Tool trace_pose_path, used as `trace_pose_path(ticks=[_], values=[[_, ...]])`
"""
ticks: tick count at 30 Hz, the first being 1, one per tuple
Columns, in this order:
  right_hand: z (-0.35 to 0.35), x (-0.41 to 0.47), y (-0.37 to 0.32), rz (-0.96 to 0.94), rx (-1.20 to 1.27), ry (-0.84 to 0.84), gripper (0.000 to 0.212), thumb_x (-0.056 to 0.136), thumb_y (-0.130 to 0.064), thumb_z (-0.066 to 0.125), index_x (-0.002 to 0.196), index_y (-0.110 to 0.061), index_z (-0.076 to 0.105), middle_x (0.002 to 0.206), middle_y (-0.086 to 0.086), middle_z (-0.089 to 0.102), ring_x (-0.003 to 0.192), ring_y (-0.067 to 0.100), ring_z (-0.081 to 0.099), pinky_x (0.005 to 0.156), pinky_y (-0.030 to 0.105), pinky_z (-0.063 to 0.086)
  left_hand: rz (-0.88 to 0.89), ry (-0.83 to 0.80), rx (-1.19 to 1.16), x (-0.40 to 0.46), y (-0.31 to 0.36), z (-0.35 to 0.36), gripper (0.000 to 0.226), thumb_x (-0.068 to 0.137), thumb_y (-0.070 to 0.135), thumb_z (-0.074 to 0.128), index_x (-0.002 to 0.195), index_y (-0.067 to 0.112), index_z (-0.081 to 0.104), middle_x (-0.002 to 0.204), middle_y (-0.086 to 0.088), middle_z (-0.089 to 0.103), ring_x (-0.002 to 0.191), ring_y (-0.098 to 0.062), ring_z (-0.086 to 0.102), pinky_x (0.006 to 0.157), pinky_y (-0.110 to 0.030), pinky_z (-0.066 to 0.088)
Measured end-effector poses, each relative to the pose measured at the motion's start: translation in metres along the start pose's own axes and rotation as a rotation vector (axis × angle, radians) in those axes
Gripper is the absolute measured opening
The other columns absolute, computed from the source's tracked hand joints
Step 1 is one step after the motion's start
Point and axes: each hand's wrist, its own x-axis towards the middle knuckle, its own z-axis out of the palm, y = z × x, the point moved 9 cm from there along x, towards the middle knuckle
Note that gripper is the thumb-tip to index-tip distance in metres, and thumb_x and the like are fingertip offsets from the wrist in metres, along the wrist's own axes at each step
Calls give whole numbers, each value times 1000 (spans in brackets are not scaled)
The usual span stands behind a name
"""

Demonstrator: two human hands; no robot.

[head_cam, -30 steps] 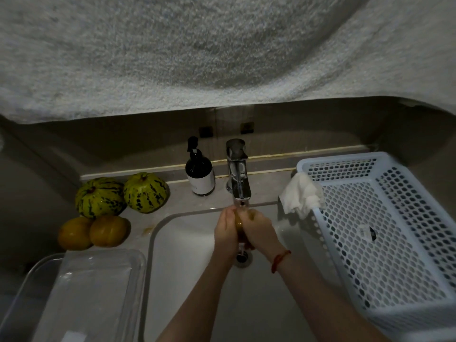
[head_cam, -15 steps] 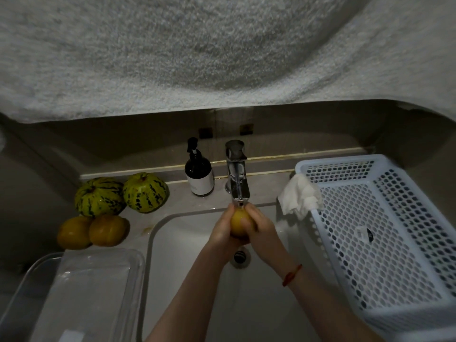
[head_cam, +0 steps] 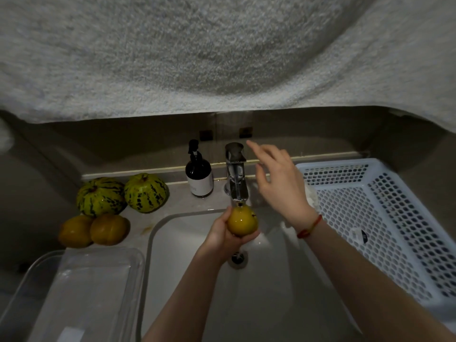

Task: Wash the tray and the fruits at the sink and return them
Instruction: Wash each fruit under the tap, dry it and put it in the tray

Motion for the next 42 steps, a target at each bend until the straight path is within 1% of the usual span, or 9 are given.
trace_pose_path(ticks=[6,15,23,27,29,33,36,39,42], values=[[19,-2,-2,-98,-201,-129,47,86,-12,52,131,-25,55,122,2,57,105,25,51,77,32,39,-13,-1,-6,-4,2,-2,23,97,26,43,95,6,53,99,-18,55,126,-41,42,92,-58,37],[28,-15,2,-152,-247,-150,48,85,-12,56,131,-25,55,117,4,60,105,28,52,77,36,41,-4,57,12,-15,10,-12,39,99,30,44,132,11,43,138,-21,41,127,-41,41,97,-58,36],[32,-21,9,-122,-181,-139,57,86,-10,53,139,-27,45,119,4,57,106,24,49,75,31,42,2,84,47,-25,12,-16,43,97,33,47,133,11,40,138,-18,41,127,-39,42,90,-55,39],[45,-58,43,271,223,-78,55,92,-10,48,143,-25,35,113,-7,49,100,7,49,79,18,41,99,104,198,-31,19,-28,34,93,33,54,121,15,42,114,-11,49,108,-35,52,81,-51,45],[67,-88,62,532,410,-110,41,95,-11,48,136,-13,44,106,6,59,85,7,54,74,13,43,172,59,334,-36,24,-27,27,94,30,53,117,18,46,109,-9,51,97,-31,56,72,-44,50],[130,-139,51,892,862,-389,43,97,-26,47,135,-5,44,116,17,56,94,21,53,80,29,47,274,30,538,-46,30,-26,35,97,28,48,129,16,47,124,-12,48,100,-28,56,62,-33,52],[150,-140,22,888,988,-477,40,100,-32,37,132,-11,46,116,16,56,89,22,59,73,29,51,335,39,593,-53,32,-25,35,100,28,40,131,11,42,126,-16,47,100,-28,57,62,-34,57],[155,-129,10,861,892,-454,38,101,-34,32,131,-14,45,115,10,53,88,14,56,65,16,48,371,74,571,-57,39,-31,36,102,26,34,132,7,39,127,-18,45,106,-32,55,66,-40,56],[155,-119,-6,785,787,-533,41,101,-39,29,132,-17,45,114,8,53,94,17,54,62,13,43,392,95,515,-60,51,-39,30,101,26,35,126,10,41,121,-15,48,92,-24,57,63,-40,55]])
